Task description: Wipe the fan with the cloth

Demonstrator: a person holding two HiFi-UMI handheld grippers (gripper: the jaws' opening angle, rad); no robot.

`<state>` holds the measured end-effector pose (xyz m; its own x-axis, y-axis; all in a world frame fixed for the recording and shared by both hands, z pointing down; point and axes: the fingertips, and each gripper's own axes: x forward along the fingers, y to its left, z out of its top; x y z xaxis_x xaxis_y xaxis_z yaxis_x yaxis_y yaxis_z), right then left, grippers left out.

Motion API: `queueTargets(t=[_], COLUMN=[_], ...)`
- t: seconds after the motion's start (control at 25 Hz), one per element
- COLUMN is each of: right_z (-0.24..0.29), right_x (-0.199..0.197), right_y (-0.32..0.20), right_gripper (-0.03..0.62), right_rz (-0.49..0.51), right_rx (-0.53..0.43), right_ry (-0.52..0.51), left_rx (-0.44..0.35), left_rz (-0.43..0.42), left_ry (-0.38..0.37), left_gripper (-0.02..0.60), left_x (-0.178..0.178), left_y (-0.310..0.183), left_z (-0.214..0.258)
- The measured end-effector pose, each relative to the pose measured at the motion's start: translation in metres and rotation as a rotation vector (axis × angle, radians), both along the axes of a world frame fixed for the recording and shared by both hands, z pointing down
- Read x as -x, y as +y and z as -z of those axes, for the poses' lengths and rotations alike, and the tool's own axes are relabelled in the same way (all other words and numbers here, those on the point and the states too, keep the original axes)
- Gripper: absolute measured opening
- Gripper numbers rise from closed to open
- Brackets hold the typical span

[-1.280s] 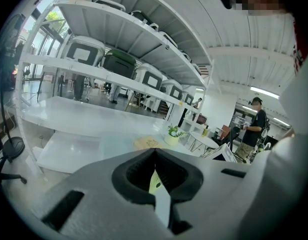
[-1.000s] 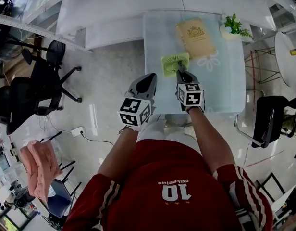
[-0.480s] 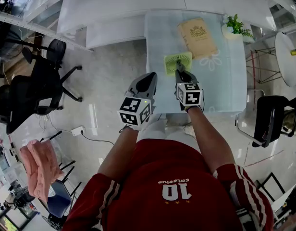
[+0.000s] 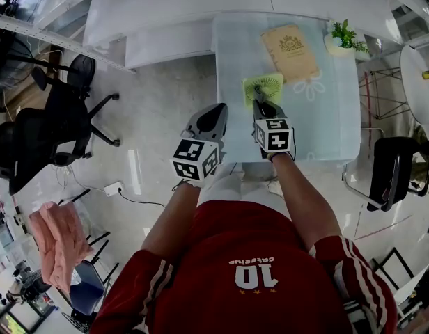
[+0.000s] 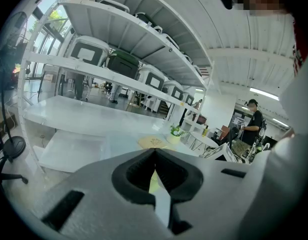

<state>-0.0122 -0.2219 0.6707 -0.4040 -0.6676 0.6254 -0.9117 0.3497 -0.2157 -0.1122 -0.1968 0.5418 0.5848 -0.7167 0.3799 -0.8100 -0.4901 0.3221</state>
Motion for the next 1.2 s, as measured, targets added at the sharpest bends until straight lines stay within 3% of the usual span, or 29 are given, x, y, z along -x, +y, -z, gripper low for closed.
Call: queueTargets(t=[1.2], right_z=[-0.003], right_x=[0.045], right_y=[0.003], right_gripper=[0.023], right_rz=[0.042], right_rx=[-0.002], right_ry=[-0.019], left_rx=[0.015], left_rz=[0.016], left_ry=[0.006], left_gripper=[0.005], left_x=[0.026], left_y=[0.004], left_z=[-0.012])
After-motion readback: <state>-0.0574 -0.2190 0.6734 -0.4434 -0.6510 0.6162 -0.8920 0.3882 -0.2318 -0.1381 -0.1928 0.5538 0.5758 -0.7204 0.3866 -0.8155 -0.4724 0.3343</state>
